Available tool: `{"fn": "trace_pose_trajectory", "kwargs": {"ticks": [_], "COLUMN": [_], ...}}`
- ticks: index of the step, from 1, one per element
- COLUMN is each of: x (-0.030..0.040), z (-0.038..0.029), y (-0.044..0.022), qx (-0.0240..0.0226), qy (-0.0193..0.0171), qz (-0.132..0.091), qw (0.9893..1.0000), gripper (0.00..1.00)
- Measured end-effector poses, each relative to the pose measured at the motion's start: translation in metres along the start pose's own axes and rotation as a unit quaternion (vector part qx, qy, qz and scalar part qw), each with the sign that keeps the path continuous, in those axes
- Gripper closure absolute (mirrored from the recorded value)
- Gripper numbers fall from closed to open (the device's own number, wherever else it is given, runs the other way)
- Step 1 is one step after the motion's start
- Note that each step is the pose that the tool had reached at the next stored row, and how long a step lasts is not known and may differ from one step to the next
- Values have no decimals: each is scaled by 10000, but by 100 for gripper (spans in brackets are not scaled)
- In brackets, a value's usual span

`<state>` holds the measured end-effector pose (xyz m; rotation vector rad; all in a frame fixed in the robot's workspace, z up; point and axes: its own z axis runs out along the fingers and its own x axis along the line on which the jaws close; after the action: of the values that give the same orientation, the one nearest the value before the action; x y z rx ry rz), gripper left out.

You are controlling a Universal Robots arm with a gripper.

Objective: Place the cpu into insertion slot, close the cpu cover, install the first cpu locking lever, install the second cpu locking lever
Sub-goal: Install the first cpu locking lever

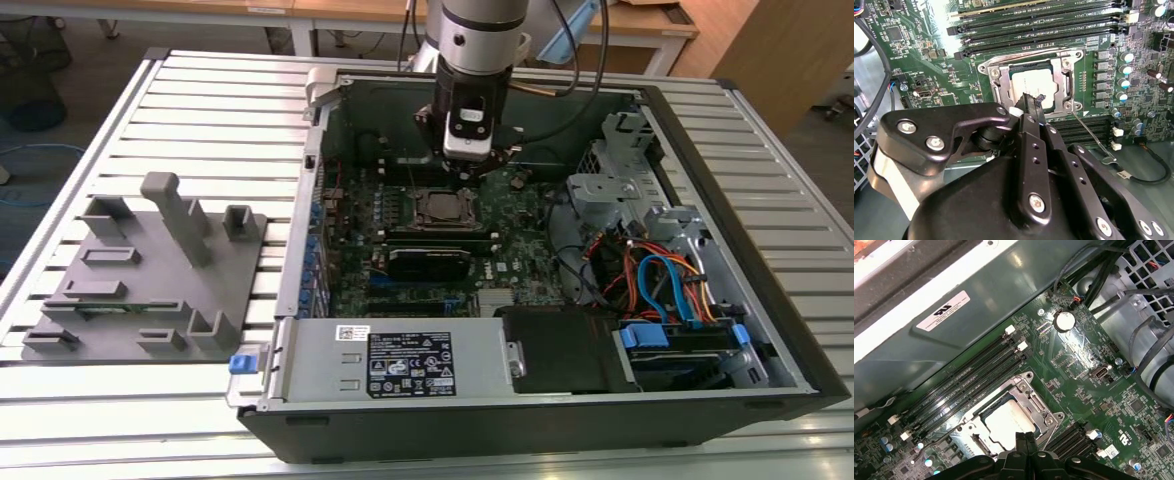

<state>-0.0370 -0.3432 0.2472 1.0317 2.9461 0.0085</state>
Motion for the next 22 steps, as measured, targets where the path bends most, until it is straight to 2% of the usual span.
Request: {"fn": "trace_pose_trajectory", "kwargs": {"ticks": [10, 22], "x": [0, 0], "z": [0, 0], "y": [0, 0], "qx": [-3, -3], "qy": [2, 2], "qz": [-150, -189], "qw": [9999, 9998], "gripper": [90, 90]}}
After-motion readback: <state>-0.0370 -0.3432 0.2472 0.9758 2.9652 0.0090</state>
